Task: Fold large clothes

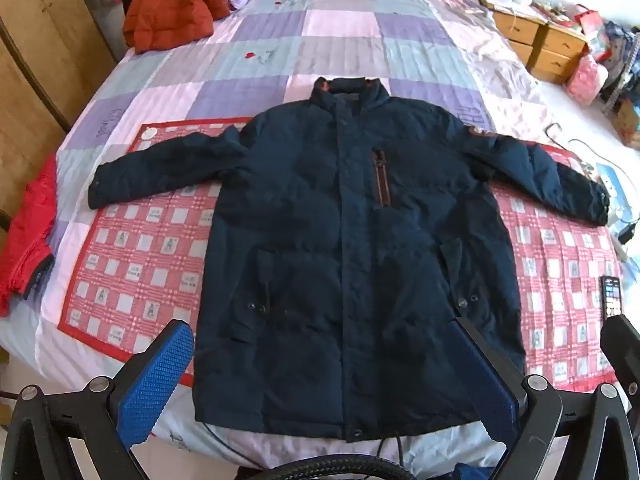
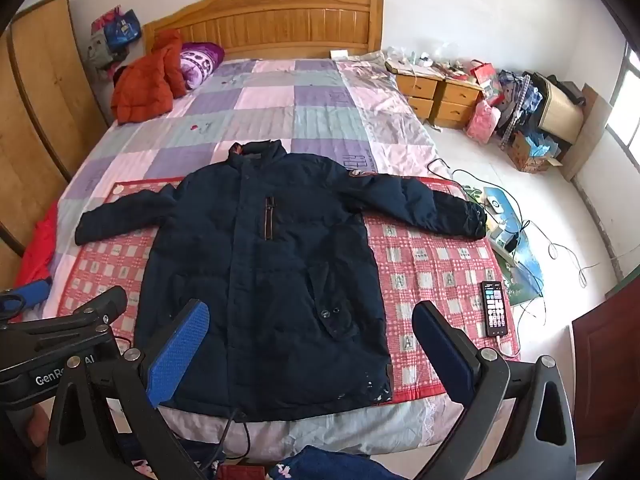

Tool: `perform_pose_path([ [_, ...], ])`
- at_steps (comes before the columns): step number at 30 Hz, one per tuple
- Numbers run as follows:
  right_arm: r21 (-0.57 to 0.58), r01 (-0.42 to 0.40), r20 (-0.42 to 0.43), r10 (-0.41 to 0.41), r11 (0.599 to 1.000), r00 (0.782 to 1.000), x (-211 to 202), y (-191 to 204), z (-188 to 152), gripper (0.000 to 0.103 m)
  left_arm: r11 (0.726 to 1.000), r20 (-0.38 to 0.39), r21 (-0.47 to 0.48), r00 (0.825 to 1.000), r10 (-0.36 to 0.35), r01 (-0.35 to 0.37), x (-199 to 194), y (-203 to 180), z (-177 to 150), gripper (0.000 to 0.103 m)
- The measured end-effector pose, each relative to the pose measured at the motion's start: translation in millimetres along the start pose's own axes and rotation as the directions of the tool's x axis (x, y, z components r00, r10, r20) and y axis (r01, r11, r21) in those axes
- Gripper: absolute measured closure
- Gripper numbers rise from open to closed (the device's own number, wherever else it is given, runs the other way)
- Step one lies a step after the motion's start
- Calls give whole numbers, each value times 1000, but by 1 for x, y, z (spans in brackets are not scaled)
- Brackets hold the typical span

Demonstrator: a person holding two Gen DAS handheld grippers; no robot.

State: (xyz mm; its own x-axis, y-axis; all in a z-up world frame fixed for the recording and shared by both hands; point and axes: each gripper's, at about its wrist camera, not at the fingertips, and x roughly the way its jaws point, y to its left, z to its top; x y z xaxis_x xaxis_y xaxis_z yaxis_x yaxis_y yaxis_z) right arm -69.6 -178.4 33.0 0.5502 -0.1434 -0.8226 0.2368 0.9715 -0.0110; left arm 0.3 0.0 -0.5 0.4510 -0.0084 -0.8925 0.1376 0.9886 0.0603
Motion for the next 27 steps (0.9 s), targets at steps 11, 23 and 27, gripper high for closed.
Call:
perform_pose_path([
  [11,-2,1,-5,-1,1000,1000,6,-1,1,0,1000,3,-3,1000,7,-7,5,-14,0,0],
  [23,10,0,-1,0,1000,1000,1,-5,-4,0,1000,25,-2,1000,-3,3,-4,-8,-2,0],
  [27,13,1,-7,0,1000,1000,2,-4,-4,0,1000,22,-4,1000,-4,4,-4,-6,-2,0],
])
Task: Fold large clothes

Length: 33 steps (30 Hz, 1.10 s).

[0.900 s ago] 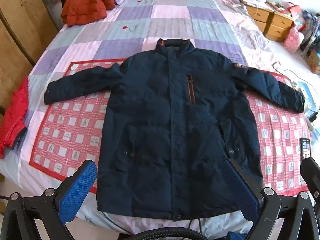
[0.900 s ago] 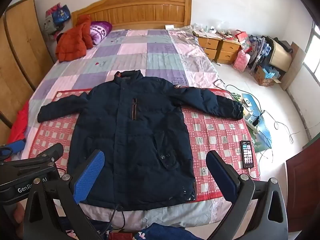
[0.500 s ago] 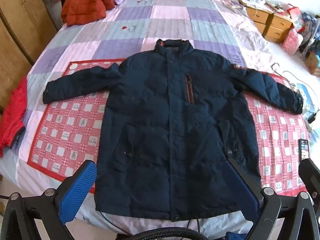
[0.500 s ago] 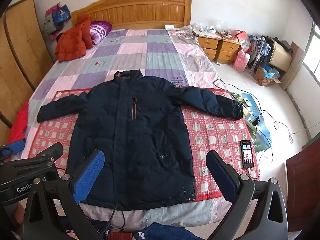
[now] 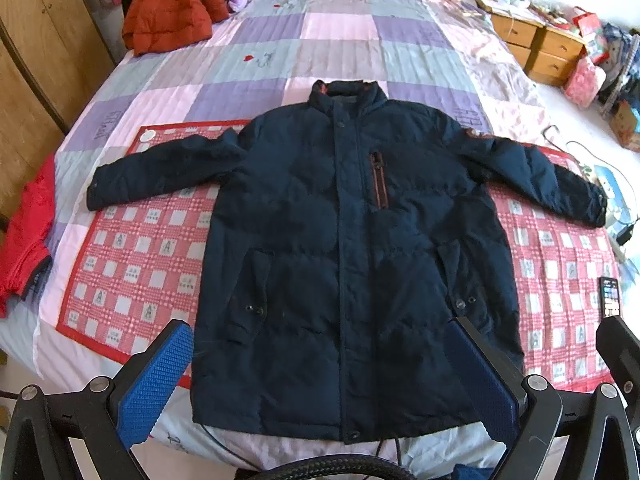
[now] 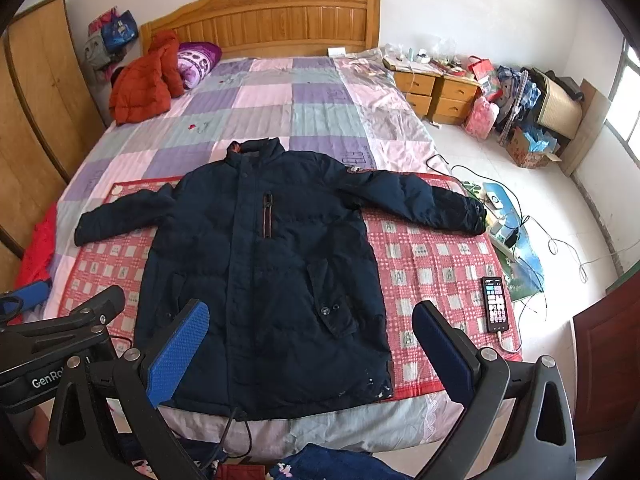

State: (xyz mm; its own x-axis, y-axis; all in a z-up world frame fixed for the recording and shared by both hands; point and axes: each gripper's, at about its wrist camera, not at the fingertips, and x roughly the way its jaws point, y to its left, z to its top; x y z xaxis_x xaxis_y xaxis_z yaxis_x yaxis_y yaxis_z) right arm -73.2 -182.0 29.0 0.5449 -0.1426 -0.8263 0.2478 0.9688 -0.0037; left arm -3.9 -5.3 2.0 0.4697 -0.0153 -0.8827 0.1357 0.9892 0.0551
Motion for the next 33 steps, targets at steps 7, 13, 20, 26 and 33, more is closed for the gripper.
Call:
perform_pose_path([
  [7,4,0,-6,0,1000,1000,2,-2,0,0,1000,-3,13,1000,-1,1,1,0,-1,0],
  [13,4,0,-6,0,1000,1000,3,-3,0,0,1000,1,17,1000,0,0,1,-1,-1,0],
  [20,18,3,-11,-3,1000,1000,6,-7,4,0,1000,-6,29,1000,2,-2,3,-4,3,0],
  [26,19,2,-14,-1,1000,1000,7,-7,5,0,999,-5,33,1000,2,-2,5,-6,8,0],
  [33,16,3,-12,-2,1000,1000,9,-6,9,0,999,-4,32,1000,4,-4,5,-7,8,0],
])
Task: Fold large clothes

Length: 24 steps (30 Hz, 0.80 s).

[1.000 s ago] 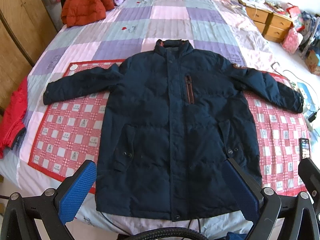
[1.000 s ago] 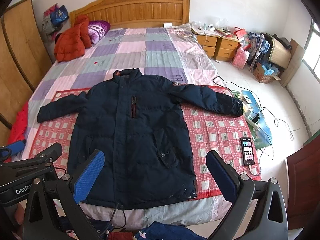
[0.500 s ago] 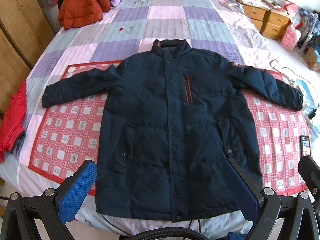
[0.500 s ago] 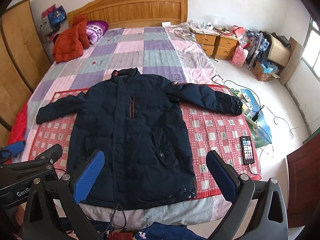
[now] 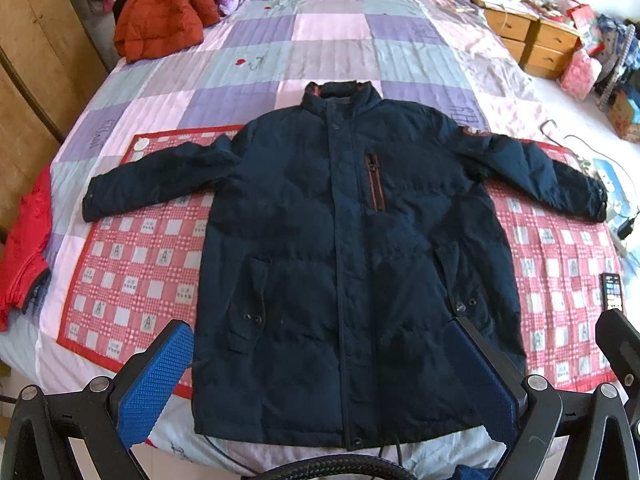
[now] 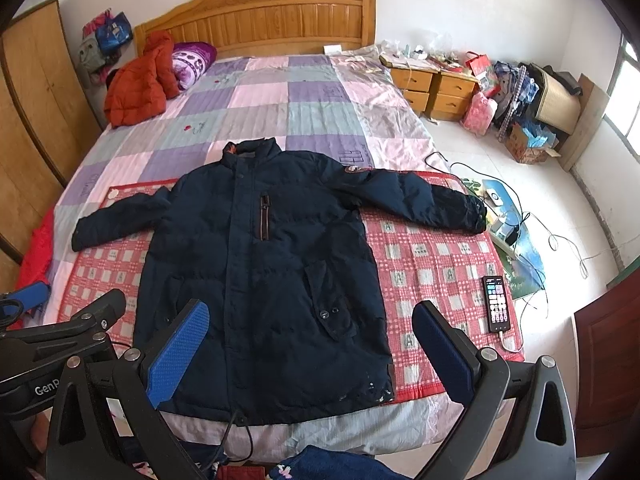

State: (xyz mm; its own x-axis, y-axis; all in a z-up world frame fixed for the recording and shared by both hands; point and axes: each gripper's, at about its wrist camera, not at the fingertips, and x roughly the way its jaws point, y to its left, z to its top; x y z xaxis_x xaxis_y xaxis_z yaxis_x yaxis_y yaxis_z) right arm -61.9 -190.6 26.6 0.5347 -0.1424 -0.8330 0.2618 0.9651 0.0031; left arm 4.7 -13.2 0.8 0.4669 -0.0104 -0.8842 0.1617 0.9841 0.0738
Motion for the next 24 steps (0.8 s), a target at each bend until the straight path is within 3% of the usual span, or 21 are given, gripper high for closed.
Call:
perform_pose_path([
  [24,1,2,-7,-2,1000,1000,6,3,9,0,1000,-1,-1,1000,1,-1,1,1,5,0],
])
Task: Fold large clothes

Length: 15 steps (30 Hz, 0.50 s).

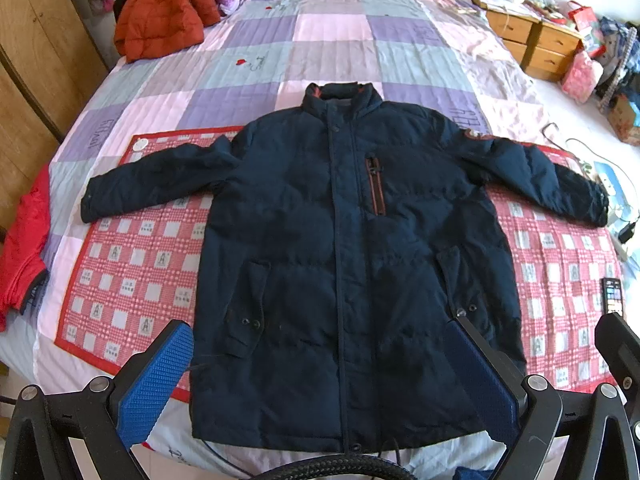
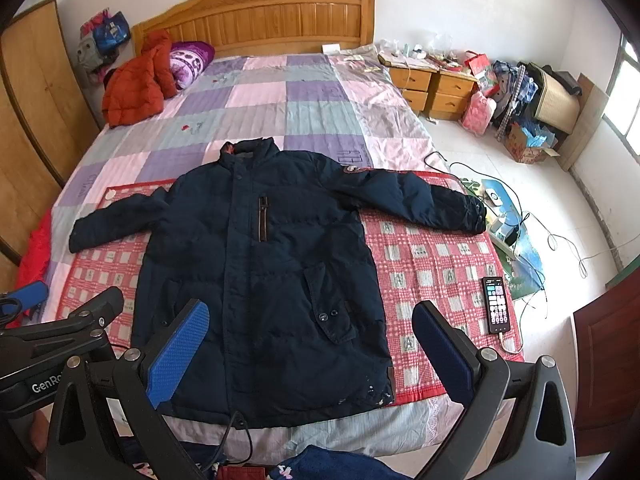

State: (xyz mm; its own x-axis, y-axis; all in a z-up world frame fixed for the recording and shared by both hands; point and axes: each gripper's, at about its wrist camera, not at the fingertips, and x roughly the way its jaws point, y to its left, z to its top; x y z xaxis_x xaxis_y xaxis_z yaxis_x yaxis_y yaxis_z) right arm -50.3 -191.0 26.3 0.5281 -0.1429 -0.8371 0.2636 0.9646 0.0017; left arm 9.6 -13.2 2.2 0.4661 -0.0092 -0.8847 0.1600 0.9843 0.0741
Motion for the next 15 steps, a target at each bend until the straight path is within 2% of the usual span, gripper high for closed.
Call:
perform_pose_path([
  [15,-2,5,-27,-5,1000,1000,21,2,-6,0,1000,-26,-3,1000,-1,1,23,1,1,0],
])
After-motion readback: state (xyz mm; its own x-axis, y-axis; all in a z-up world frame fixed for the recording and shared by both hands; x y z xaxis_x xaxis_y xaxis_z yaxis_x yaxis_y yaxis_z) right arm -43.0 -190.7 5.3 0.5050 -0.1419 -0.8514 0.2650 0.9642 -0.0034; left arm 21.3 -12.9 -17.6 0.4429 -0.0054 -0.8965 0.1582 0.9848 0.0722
